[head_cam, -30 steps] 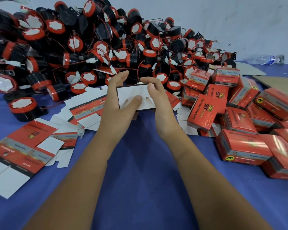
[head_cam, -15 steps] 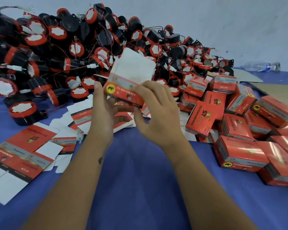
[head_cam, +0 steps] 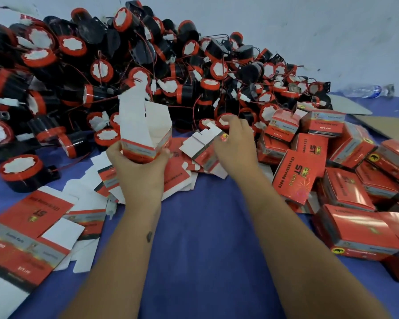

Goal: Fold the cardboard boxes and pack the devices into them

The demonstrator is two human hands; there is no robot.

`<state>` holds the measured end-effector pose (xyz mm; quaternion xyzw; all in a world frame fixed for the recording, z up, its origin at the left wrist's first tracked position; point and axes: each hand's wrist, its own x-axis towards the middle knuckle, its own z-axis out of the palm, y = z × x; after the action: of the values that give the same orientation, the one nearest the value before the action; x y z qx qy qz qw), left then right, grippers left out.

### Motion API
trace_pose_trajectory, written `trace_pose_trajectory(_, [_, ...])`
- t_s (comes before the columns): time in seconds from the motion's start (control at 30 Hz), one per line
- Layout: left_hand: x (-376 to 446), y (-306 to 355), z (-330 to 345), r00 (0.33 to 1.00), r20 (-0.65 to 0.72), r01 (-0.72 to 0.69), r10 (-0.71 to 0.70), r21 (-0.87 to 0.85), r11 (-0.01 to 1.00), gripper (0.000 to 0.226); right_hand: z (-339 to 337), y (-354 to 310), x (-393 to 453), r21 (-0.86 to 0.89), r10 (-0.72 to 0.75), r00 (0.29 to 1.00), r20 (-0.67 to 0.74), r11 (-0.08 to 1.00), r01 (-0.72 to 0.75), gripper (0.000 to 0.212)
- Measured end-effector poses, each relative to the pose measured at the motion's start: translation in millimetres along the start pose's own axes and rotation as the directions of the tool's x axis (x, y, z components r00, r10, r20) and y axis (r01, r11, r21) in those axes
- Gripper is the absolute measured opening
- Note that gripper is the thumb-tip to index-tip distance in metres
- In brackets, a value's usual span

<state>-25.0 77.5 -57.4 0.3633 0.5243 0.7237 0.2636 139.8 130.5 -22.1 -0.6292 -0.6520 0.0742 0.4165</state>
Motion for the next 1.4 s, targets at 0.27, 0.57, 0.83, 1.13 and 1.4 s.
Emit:
trace_pose_trajectory(0.27, [-1.6,-2.1,8.2,0.993,0.049,-0.106,0.108,-0.040,0.994,0.070,23.8,21.9,81.4,-0.288,0.256,0.956,0.140,0.935,-0.208,0.064])
trace_pose_trajectory(0.57, [1.0,-3.5,7.5,0.996,0.081,-0.025,0.033,-0.094,0.995,0.071,24.6,22.8,84.9,-0.273,0.208,0.977,0.048,0.944,-0.188,0.056])
trace_pose_trajectory(0.83, [-6.3,8.1,8.0,0.988,0.134,-0.076,0.078,-0.016,0.997,0.062,12.0,-29.6,13.4,0.464,0.097,0.863,-0.495,0.870,0.168,0.063])
trace_pose_trajectory(1.13, [-22.5,19.7,-2.2,0.922,0.384,-0.118,0.044,0.173,0.978,0.063,3.2,-32.6,-77.4,0.190,-0.305,0.840,-0.448,0.886,0.423,0.066])
trace_pose_trajectory(1.4, [-12.4,20.5,0.6,0.875,0.463,-0.430,0.139,0.615,0.660,0.023,0.8,-33.5,-77.3,0.044,-0.523,0.846,-0.102,0.848,0.529,0.055])
